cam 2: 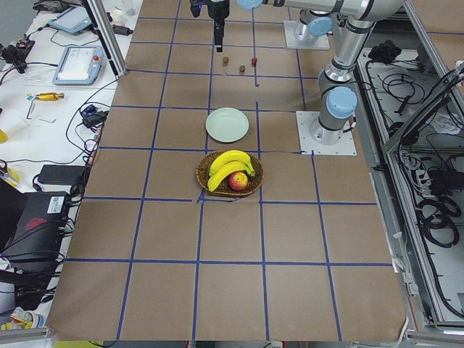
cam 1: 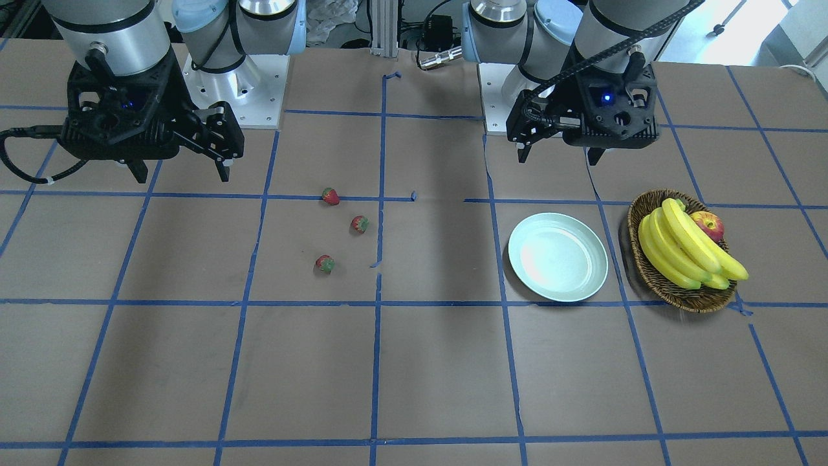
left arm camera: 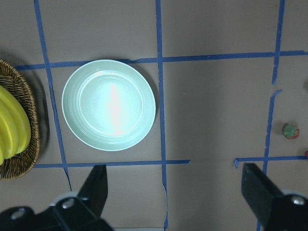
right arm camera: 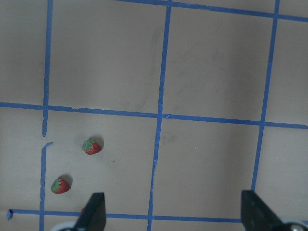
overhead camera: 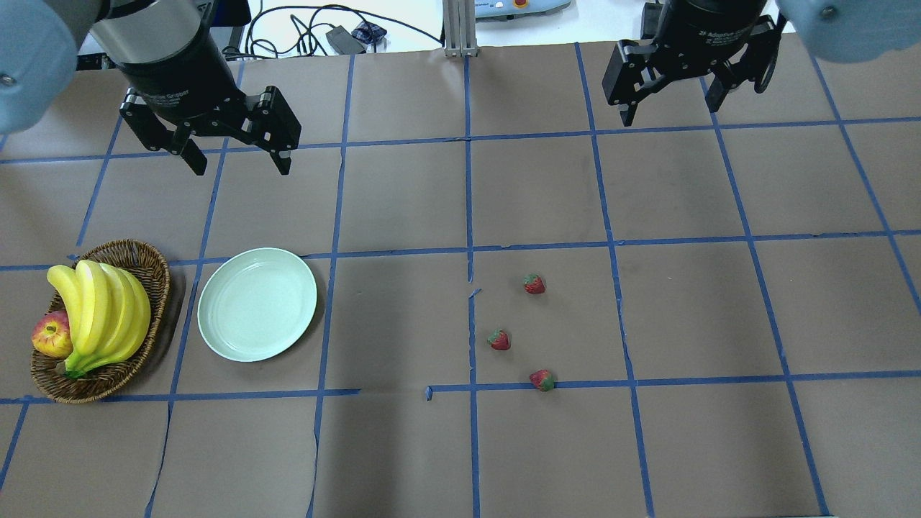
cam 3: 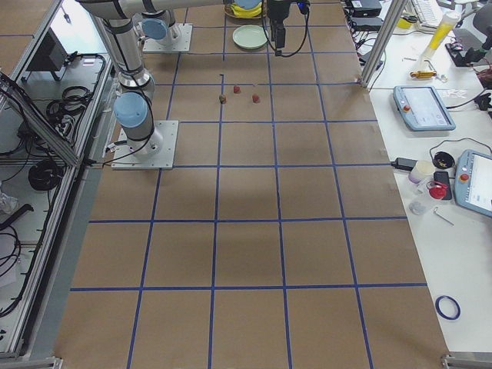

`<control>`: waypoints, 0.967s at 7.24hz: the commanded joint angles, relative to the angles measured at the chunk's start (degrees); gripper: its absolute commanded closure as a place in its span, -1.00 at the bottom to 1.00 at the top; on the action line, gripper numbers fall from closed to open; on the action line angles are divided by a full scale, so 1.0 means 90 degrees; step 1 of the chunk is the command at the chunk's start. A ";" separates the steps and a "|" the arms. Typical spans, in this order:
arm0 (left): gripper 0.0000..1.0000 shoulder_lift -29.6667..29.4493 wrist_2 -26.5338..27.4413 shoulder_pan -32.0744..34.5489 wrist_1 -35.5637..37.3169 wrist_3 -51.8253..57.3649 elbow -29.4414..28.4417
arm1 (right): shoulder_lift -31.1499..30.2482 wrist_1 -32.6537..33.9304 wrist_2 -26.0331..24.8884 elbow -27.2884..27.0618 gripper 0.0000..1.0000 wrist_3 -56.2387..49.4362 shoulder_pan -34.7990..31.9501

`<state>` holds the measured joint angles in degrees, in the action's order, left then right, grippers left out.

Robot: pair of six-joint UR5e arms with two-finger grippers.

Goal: Collect all strawberries into plate

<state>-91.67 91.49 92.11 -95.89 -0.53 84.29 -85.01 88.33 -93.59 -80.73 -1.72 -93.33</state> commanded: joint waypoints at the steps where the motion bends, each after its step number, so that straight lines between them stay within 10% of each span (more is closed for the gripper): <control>1: -1.00 0.0000 0.0010 0.0000 0.0000 0.0000 0.0000 | 0.0002 -0.0068 0.0115 -0.0014 -1.00 0.0142 0.0066; 7: -1.00 0.0000 -0.0010 0.0000 0.0000 0.0000 0.0000 | 0.0011 -0.0059 0.0173 -0.0014 -1.00 0.0328 0.0028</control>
<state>-91.67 91.53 92.11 -95.89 -0.52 84.29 -84.96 87.65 -92.39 -80.86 1.20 -93.04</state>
